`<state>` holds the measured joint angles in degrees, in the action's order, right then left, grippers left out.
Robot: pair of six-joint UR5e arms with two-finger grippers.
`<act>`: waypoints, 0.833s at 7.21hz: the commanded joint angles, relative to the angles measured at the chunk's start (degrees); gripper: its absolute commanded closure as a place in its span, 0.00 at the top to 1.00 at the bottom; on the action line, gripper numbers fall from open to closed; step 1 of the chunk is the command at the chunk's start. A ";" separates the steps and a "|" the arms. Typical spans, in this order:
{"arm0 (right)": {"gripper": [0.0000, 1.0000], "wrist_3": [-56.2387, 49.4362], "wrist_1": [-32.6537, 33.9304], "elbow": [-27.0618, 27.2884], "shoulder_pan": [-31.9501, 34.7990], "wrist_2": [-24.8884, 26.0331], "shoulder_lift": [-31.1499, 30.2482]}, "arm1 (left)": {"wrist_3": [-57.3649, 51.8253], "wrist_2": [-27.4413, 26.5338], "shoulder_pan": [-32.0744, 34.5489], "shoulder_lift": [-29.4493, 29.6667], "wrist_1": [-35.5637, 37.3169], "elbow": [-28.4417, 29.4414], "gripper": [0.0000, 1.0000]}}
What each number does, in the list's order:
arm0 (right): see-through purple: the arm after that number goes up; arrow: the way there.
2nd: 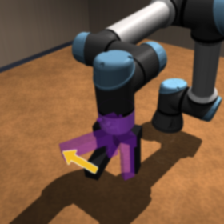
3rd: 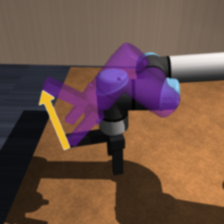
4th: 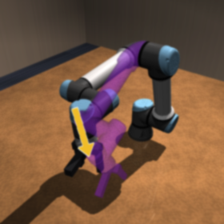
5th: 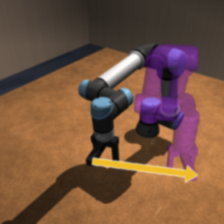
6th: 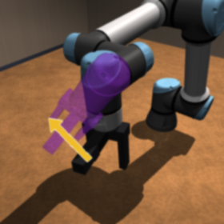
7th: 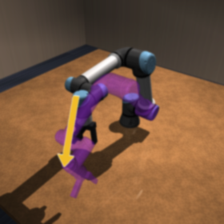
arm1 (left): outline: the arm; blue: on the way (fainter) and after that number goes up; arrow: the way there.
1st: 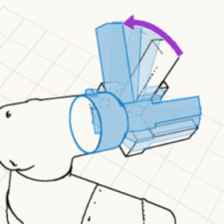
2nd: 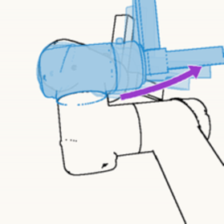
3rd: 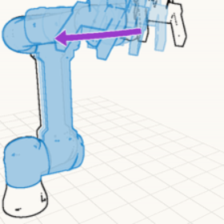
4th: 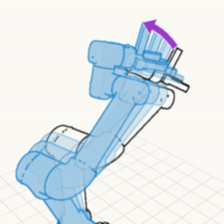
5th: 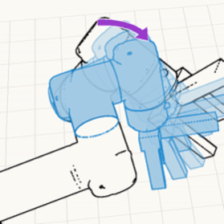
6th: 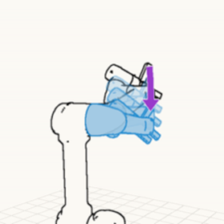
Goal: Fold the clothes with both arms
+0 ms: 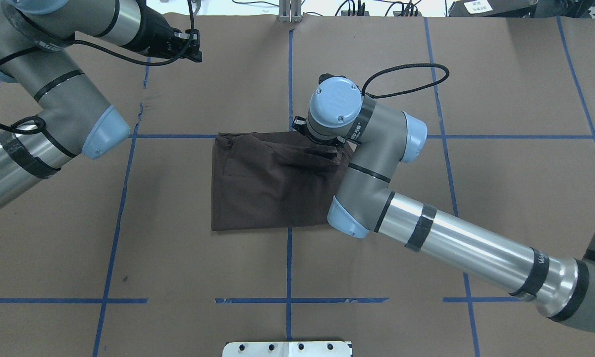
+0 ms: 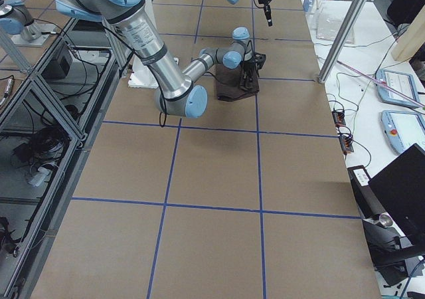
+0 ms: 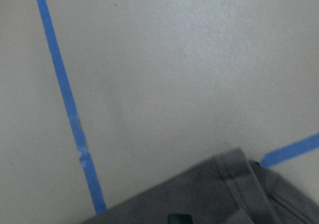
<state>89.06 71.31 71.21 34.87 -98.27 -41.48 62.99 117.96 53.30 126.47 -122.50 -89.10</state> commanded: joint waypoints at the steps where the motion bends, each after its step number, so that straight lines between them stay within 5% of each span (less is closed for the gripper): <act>1: 0.00 -2.55 -3.81 -9.84 7.79 -5.56 6.82 | 0.03 -0.01 -0.03 -0.86 -0.02 -0.64 0.00; 3: 0.00 -5.56 -3.63 -8.99 9.07 -7.20 5.62 | 0.12 -0.01 -0.12 -0.87 0.07 -0.90 0.00; 4: 0.00 -5.04 -3.11 -3.68 8.81 -8.07 2.05 | 0.12 -0.01 -0.12 -0.96 0.07 -0.81 0.00; 5: 0.18 -4.86 -2.41 3.95 7.50 -9.90 -3.82 | 0.03 -0.09 -0.12 -1.74 -0.19 -0.81 0.00; 6: 0.51 -4.77 -0.57 7.42 5.92 -9.66 -5.53 | 0.03 -0.10 -0.03 -2.18 -0.46 -0.81 0.30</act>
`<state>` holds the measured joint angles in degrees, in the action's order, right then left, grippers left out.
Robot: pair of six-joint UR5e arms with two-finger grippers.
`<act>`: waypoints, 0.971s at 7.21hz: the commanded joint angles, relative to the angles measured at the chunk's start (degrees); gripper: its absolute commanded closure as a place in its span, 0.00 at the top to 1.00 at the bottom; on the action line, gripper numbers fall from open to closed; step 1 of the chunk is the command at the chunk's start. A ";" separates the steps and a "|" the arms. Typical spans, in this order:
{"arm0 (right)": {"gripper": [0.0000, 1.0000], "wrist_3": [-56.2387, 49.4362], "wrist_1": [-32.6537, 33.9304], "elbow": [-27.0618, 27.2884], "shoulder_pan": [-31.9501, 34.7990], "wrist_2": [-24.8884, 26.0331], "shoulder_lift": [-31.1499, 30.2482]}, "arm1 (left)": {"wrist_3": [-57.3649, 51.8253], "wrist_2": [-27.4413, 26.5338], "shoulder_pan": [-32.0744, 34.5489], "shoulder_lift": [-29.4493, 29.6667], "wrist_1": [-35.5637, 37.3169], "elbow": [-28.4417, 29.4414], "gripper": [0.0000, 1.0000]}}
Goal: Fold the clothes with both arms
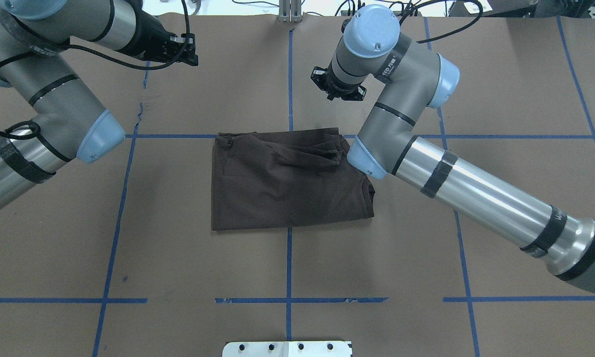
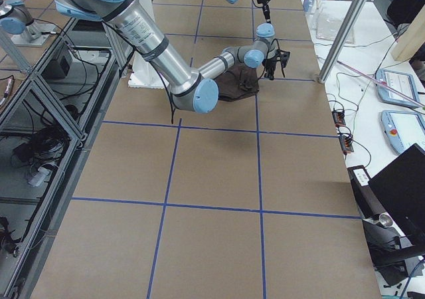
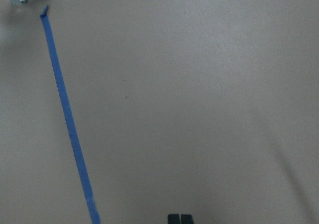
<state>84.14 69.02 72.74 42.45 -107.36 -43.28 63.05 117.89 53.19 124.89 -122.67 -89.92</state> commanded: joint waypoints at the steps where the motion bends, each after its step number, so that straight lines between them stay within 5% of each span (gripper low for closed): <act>1: 0.67 0.32 2.08 6.18 -2.89 -0.13 -3.74 | 0.05 -0.03 0.07 -0.70 -0.20 0.00 0.47; 3: 0.88 3.90 2.09 6.27 -4.04 -0.04 -4.17 | 0.14 -0.12 0.07 -1.49 -0.20 -0.52 0.55; 5: 0.95 11.19 2.26 6.44 -5.36 -0.13 -4.26 | 0.14 -0.12 0.07 -2.37 -0.29 -1.05 0.57; 7: 0.85 12.89 5.15 8.63 -6.76 0.04 -4.88 | 0.14 -0.12 -0.01 -2.37 -0.29 -1.05 0.57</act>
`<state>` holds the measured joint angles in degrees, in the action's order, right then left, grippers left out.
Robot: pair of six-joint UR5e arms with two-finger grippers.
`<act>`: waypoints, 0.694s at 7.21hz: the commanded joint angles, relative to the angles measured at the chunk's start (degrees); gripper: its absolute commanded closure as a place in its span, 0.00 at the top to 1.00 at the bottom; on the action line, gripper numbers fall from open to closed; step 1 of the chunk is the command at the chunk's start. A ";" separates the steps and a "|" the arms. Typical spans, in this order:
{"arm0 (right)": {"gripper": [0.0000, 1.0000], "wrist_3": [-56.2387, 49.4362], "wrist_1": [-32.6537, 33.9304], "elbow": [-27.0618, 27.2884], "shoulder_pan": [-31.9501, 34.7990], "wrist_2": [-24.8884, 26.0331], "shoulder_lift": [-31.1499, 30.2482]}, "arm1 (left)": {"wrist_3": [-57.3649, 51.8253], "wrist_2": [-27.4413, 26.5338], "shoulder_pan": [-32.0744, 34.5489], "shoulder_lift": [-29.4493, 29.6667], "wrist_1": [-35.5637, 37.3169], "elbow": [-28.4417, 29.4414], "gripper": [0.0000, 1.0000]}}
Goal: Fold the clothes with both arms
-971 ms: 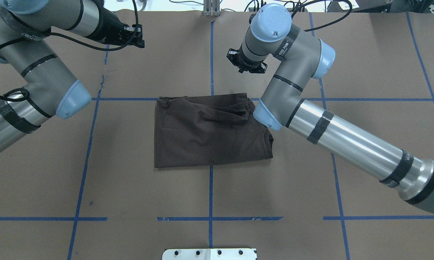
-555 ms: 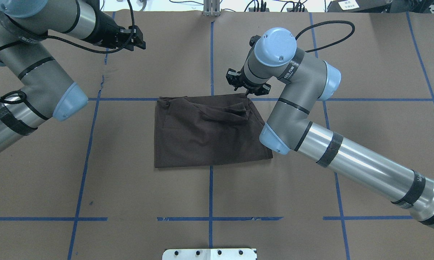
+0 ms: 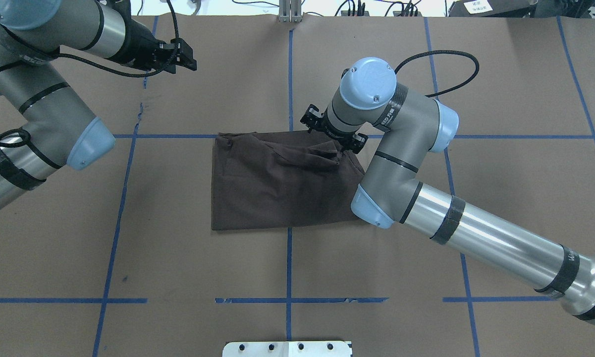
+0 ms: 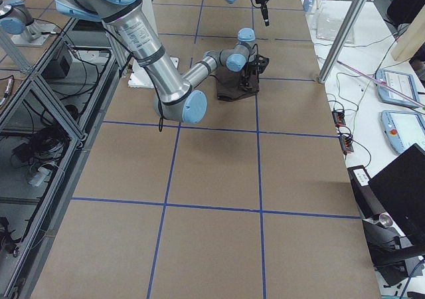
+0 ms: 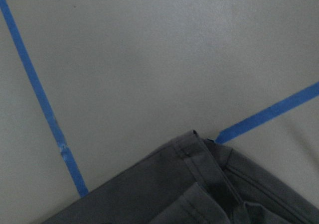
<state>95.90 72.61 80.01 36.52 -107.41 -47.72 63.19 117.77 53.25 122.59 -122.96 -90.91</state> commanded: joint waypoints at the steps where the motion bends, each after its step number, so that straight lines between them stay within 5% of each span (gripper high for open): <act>1: 0.80 2.00 4.00 4.25 -1.09 0.01 -2.01 | 0.17 -0.09 -0.08 -0.07 -0.09 -0.05 0.58; 5: 0.63 22.18 6.84 7.97 -3.11 3.78 -5.28 | 3.52 -0.17 -0.34 0.01 -0.35 -0.14 0.58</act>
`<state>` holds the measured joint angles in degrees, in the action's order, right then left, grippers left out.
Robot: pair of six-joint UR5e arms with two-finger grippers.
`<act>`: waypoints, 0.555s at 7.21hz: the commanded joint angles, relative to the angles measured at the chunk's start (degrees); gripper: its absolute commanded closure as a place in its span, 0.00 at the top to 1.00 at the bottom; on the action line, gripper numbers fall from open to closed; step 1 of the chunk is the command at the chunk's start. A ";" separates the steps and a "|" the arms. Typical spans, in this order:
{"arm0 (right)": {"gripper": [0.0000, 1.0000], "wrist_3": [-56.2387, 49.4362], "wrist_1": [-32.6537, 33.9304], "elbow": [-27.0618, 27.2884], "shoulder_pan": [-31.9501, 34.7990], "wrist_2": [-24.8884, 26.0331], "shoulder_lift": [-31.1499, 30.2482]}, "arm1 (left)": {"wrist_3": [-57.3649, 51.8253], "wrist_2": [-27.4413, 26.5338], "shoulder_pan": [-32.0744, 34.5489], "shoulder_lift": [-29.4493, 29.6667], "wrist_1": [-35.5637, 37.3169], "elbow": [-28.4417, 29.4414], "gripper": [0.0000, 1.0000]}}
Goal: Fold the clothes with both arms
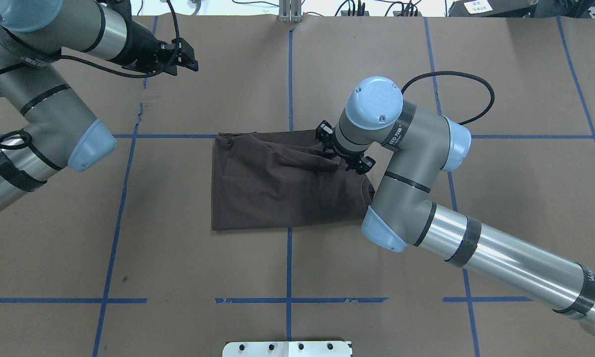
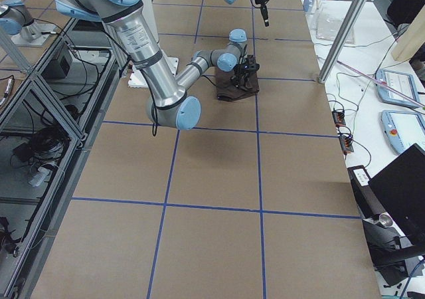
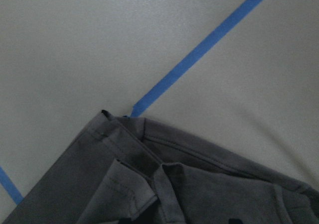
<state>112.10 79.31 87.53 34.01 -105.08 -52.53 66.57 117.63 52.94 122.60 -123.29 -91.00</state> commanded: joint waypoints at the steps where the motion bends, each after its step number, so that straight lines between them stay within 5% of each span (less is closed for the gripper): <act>1: 0.61 8.20 0.06 0.36 -0.87 2.24 -0.29 | 0.14 -0.12 -0.03 0.01 0.07 -0.23 0.58; 4: 0.59 10.15 -0.12 0.27 -1.31 2.25 0.23 | 0.22 -0.21 -0.03 0.01 0.07 -0.41 0.58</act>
<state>121.27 79.25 87.81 32.96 -102.88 -52.37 66.77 117.49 52.91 122.61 -123.23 -91.37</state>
